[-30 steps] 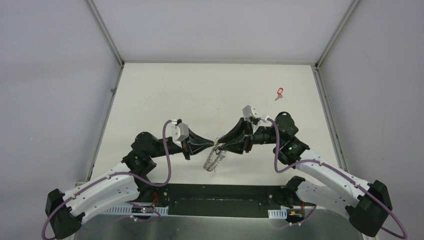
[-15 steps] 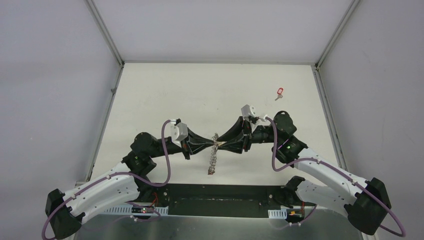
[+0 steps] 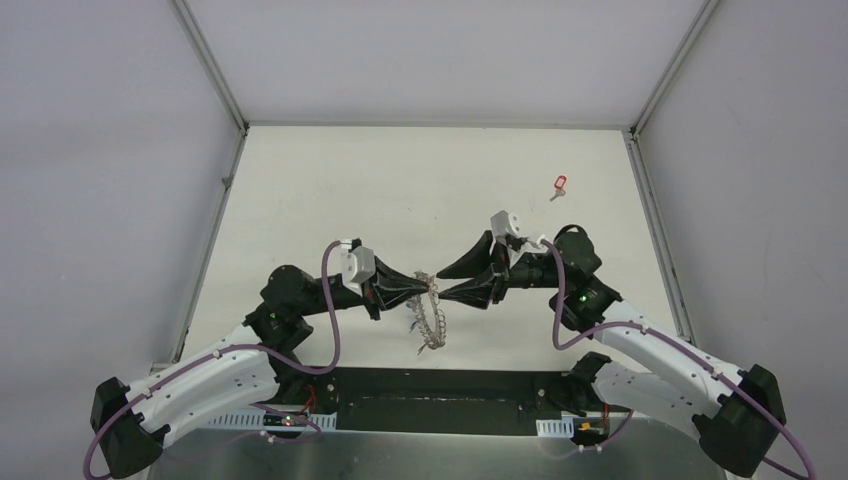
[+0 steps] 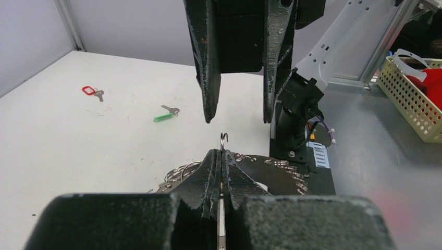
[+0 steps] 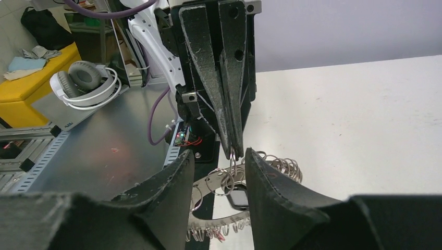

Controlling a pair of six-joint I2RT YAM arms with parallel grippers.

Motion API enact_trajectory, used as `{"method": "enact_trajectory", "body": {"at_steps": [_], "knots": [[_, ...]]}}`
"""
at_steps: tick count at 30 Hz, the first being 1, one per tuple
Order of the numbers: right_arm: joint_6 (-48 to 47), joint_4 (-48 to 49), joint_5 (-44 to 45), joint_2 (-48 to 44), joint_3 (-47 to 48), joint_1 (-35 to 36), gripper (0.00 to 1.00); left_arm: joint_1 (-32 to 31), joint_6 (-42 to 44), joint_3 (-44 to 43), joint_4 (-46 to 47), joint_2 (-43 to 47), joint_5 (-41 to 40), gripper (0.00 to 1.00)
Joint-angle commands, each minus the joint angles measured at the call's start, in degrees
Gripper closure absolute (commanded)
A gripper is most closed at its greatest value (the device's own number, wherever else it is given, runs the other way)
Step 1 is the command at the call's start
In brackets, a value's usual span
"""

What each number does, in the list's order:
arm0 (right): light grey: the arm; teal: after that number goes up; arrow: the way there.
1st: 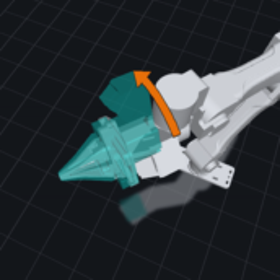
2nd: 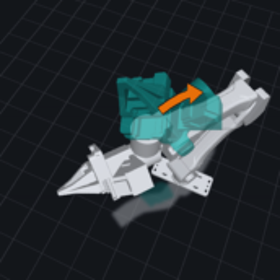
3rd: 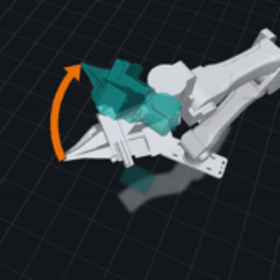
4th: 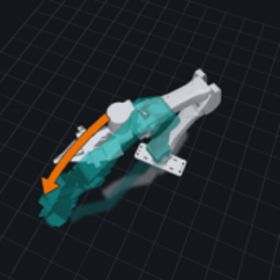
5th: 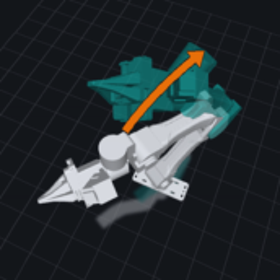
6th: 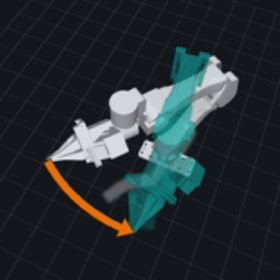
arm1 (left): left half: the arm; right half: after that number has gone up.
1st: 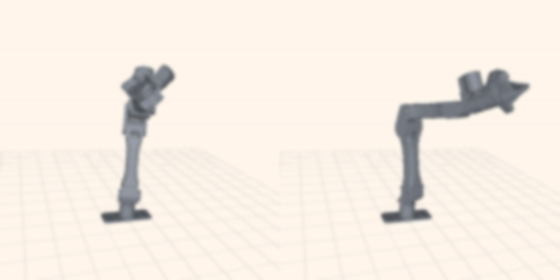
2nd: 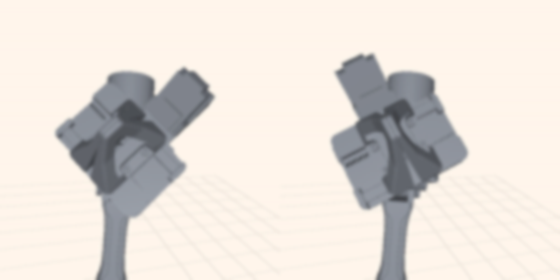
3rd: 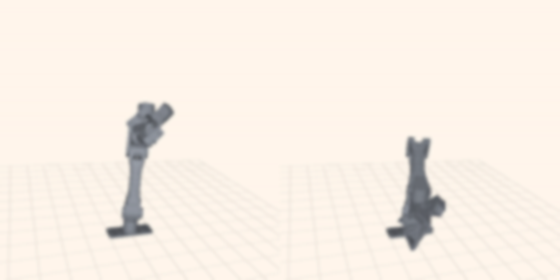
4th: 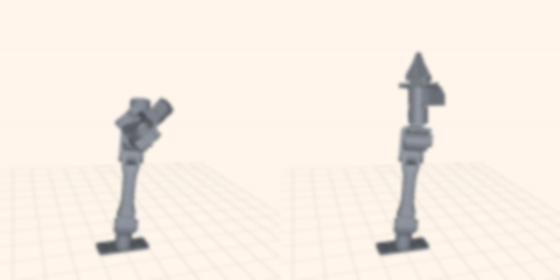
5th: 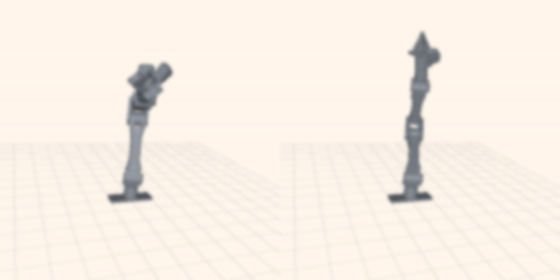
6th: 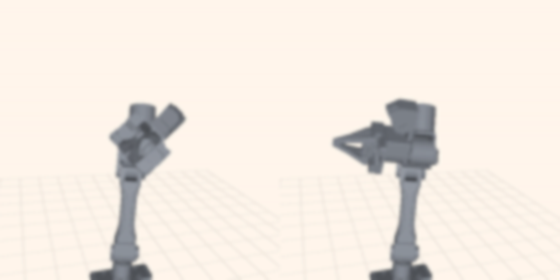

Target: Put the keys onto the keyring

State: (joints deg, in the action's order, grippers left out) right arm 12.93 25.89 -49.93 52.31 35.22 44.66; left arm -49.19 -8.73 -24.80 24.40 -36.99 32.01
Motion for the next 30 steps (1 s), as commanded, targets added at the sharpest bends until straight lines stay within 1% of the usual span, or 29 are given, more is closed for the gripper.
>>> {"method": "enact_trajectory", "body": {"at_steps": [1, 6, 11, 12, 13, 16, 18, 23, 25, 26, 28, 30], "knots": [[-2.6, 1.8, 1.1, -2.7, -0.8, 0.0, 0.58, -0.5, -0.8, -1.6, 7.3, 0.6, 1.4, 1.0], [-2.3, 1.7, -1.8, 0.3, -0.1, 0.0, 0.58, -0.6, -0.9, -1.8, 7.3, 0.3, 1.6, 1.0], [-1.9, 2.3, -2.2, 3.2, 0.9, 0.3, 0.59, -0.5, -1.2, -2.0, 7.2, 0.2, 1.8, 1.0], [-1.9, 2.5, -2.1, 3.6, 1.1, 0.3, 0.61, -0.5, -1.2, -2.0, 7.1, 0.3, 1.8, 1.0], [-2.0, 2.6, -2.0, 4.0, 1.3, 0.4, 0.66, -0.5, -1.2, -2.0, 7.0, 0.3, 1.8, 1.0], [-1.9, 2.6, -2.2, 4.9, 2.0, 0.4, 0.89, -0.5, -1.3, -2.0, 6.5, 0.4, 1.8, 1.0], [-1.5, 2.8, -2.1, 5.1, 2.1, 0.4, 0.99, -0.5, -1.4, -2.1, 6.0, 0.4, 1.8, 1.0], [-1.3, 3.1, -1.7, 3.8, 1.5, 0.4, 1.0, -0.5, -1.1, -2.6, 3.9, 0.5, 1.9, 1.0], [-1.5, 2.0, -1.4, 3.2, 1.4, 0.4, 1.0, -0.6, -0.3, -3.5, 0.8, 0.9, 1.7, 1.0], [-1.7, 0.5, -1.3, 3.0, 1.6, 0.4, 1.0, -0.6, 0.2, -4.2, -1.5, 1.0, 1.5, 0.99], [-3.5, -5.0, -0.7, 2.7, 2.8, 0.3, 1.0, -0.6, 1.8, -6.1, -7.3, 1.5, 0.9, 0.8], [-6.0, -12.1, 0.5, 2.6, 4.8, 0.4, 1.0, -0.6, 3.8, -8.4, -13.6, 1.9, 0.5, 0.71]]}}
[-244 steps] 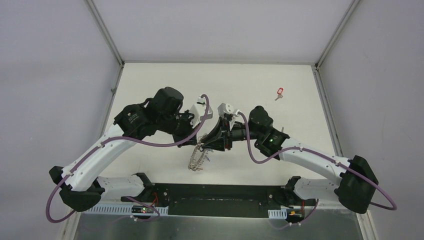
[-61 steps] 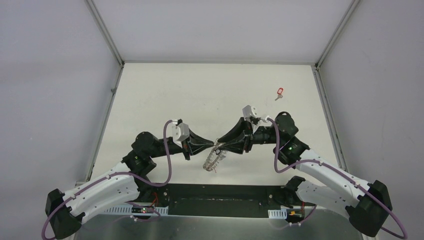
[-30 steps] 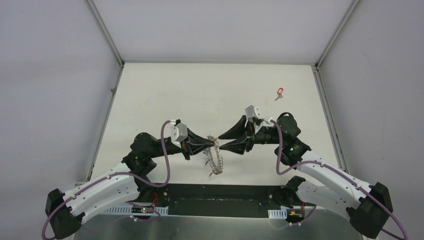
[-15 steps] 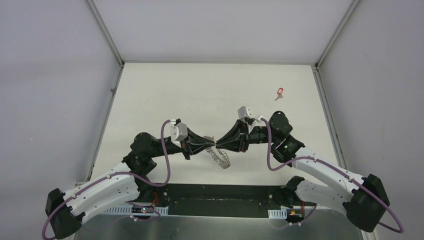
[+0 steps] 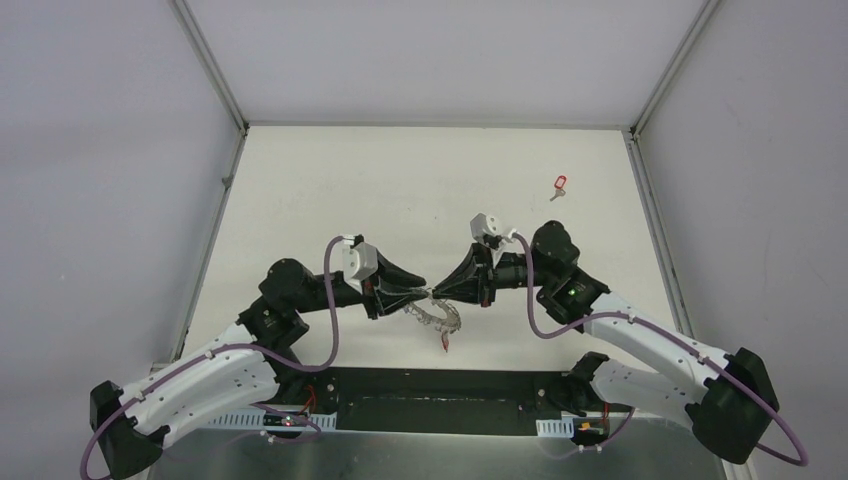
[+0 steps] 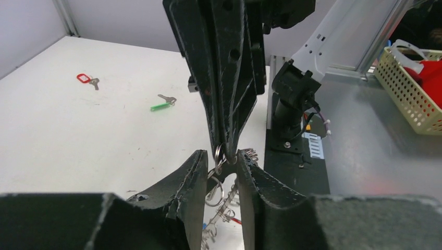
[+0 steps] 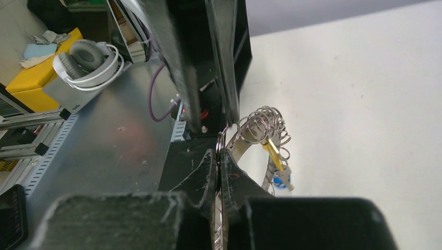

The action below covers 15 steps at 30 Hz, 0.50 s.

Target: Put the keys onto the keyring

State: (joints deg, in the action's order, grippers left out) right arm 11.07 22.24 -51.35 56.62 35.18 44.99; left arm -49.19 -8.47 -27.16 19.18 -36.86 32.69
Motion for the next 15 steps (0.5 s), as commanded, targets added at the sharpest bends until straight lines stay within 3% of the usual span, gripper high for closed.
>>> {"method": "enact_trajectory", "body": {"at_steps": [1, 8, 15], "knots": [[-5.5, -12.6, 2.5, -1.6, 6.0, 0.0, 1.0, -0.5, 4.5, -7.3, -11.8, 1.7, -0.4, 0.68], [-14.3, -34.4, 4.9, 1.1, 15.3, 0.0, 1.0, -0.5, 11.7, -16.1, -30.6, -3.1, 1.4, 0.62], [-16.9, -46.7, 6.7, 4.9, 21.4, 0.3, 1.0, -0.6, 13.9, -20.0, -35.6, -10.7, 4.3, 0.62]]}}
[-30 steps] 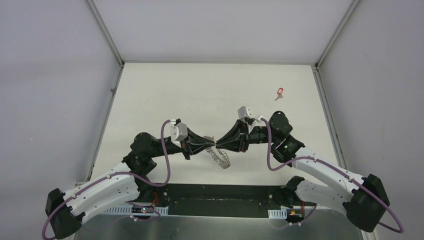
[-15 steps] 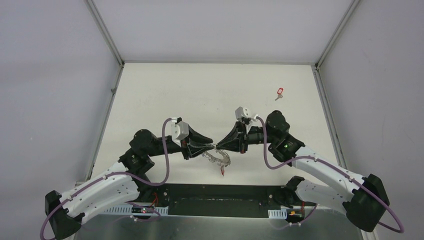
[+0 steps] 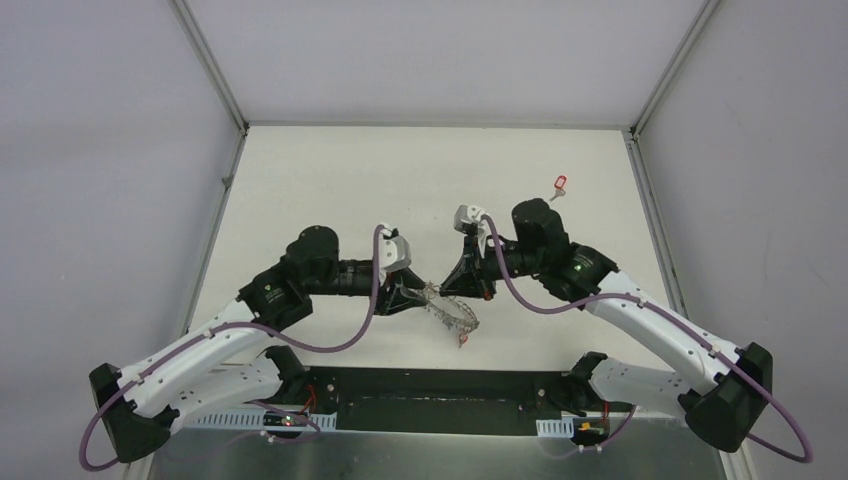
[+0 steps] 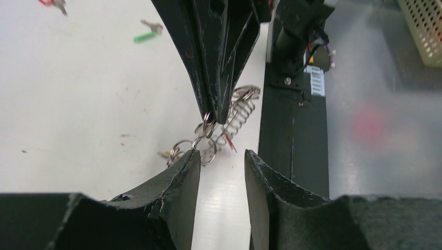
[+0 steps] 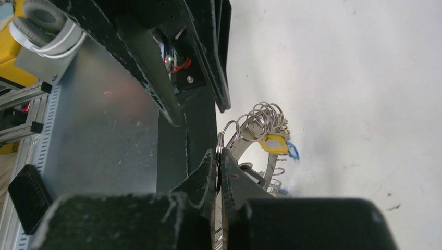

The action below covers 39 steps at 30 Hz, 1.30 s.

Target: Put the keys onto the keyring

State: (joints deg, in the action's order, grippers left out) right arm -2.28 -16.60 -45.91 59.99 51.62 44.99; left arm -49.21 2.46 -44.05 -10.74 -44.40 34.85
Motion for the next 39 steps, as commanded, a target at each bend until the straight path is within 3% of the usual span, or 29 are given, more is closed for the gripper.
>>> {"method": "enact_trajectory", "body": {"at_steps": [1, 23, 25, 28, 29, 32, 36, 39], "knots": [[-3.7, -8.9, 1.3, 2.0, 5.5, 0.3, 1.0, -0.7, 3.2, -3.6, -6.1, -3.9, 2.1, 0.63], [-0.1, -2.9, -2.2, 3.2, 4.6, 0.9, 1.0, -3.8, 2.8, -6.8, -4.7, -11.9, -2.7, 0.68], [0.0, -2.6, -2.3, 3.0, 4.4, 1.0, 1.0, -4.0, 2.5, -6.7, -4.2, -11.9, -2.9, 0.74], [-0.2, -2.3, -2.3, 2.9, 4.2, 1.0, 1.0, -4.0, 2.4, -6.6, -3.0, -11.9, -2.1, 0.98], [-0.2, -2.2, -2.3, 2.9, 4.1, 1.0, 1.0, -4.0, 2.3, -6.7, -2.8, -12.0, -1.8, 1.0], [-0.2, -2.0, -2.2, 3.0, 4.0, 1.0, 1.0, -3.9, 1.3, -6.6, -2.1, -11.9, -1.5, 1.0], [0.0, -1.6, -2.5, 3.0, 4.1, 0.9, 1.0, -3.9, 0.3, -6.1, -2.0, -11.8, -2.3, 0.76], [0.0, -1.3, -2.7, 2.9, 4.1, 1.0, 1.0, -3.9, -0.3, -5.7, -2.0, -11.5, -3.7, 0.71]]}}
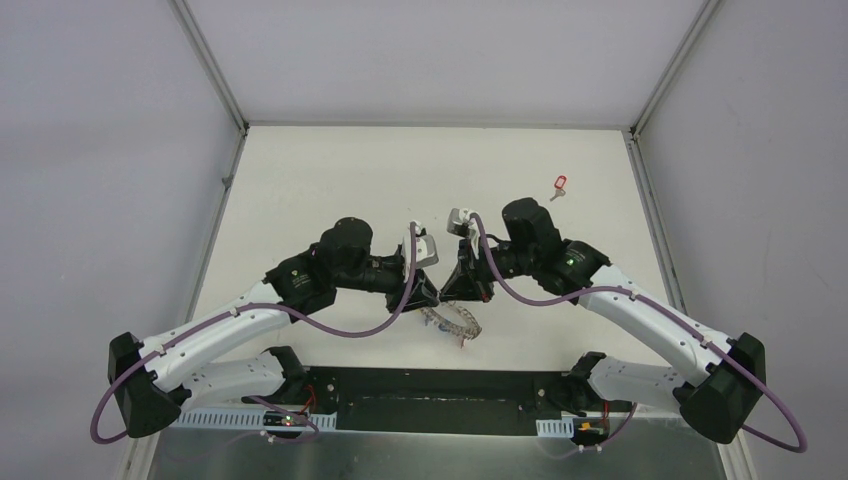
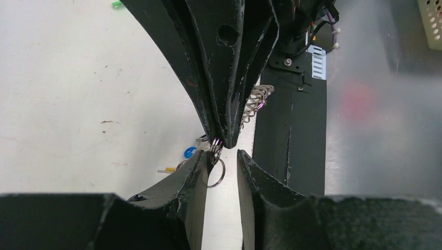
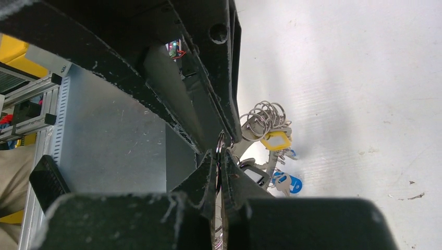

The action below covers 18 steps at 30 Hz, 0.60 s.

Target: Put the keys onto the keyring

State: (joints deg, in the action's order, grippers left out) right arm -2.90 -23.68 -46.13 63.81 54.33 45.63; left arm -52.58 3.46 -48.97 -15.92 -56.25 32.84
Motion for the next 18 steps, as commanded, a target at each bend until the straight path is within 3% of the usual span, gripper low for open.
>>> {"method": "enact_trajectory", "body": {"at_steps": [1, 7, 12, 17, 18], "knots": [[0.5, 5.8, -2.6, -1.0, 1.4, 0.3, 1.0, -0.5, -1.3, -0.7, 3.1, 0.4, -2.0, 0.71], [-0.4, 6.1, -3.4, -1.4, 1.1, 0.3, 1.0, -0.6, -1.8, -1.0, 2.9, 0.3, -3.1, 0.73], [-1.2, 6.1, -3.0, -1.7, 0.7, 0.3, 1.0, -0.6, -1.3, -1.1, 2.9, 0.1, -1.9, 1.0], [-1.5, 6.8, -1.5, -2.4, 0.2, 0.3, 1.0, -0.6, -1.6, -0.6, 2.8, 1.5, -2.1, 1.0], [-1.4, 7.3, -1.2, -2.8, 0.1, 0.3, 0.94, -0.6, -1.8, -0.3, 2.9, 1.9, -2.4, 1.0]]}}
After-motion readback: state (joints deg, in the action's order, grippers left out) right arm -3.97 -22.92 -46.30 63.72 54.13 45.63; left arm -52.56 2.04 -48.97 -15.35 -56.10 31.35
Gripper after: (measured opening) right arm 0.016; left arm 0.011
